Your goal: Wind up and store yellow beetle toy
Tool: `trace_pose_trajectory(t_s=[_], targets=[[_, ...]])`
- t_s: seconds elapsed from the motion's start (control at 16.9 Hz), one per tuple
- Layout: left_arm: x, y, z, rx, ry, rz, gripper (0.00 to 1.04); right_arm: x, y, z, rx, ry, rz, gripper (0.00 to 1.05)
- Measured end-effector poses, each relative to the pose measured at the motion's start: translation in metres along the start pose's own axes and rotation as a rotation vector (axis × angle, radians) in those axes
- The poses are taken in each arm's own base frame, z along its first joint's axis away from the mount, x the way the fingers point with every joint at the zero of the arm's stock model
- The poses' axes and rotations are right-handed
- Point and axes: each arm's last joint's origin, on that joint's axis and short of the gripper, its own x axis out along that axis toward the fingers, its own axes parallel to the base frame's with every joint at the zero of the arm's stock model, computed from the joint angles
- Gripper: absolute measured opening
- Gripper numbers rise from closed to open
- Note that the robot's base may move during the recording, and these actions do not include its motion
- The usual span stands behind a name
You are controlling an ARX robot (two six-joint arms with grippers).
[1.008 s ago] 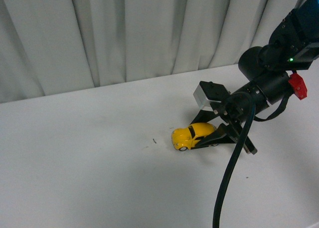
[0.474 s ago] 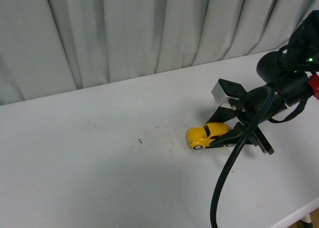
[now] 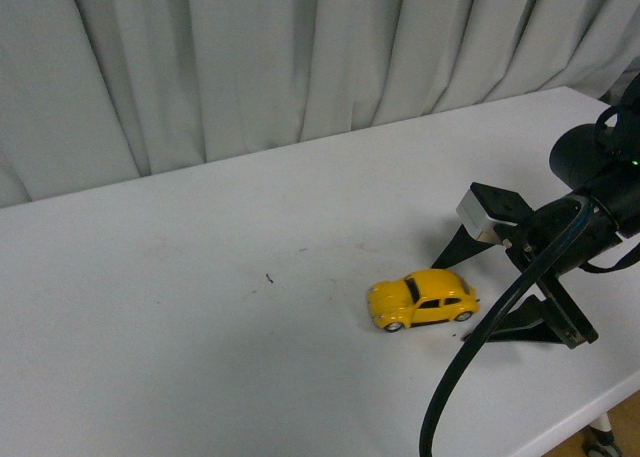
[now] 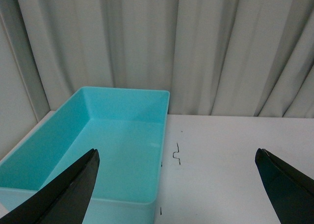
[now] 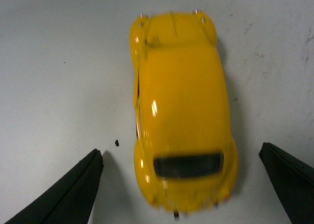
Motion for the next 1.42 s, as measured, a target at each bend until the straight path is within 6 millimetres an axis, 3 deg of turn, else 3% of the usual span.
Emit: trace_pose_trajectory(t_s=[1.07,1.24,1.42], targets=[[0.0,0.0,0.0,0.0,0.0,0.0,0.98,0.003,-0.001,0.001,0.002,-0.016,-0.03,0.98],[0.0,0.0,0.0,0.0,0.0,0.0,0.98,0.006,0.004,0.014,-0.062,-0.031,-0.062,0.98],[0.0,0.0,0.0,0.0,0.0,0.0,0.98,0.002,0.025,0.052,-0.149,-0.075,-0.035,0.98]])
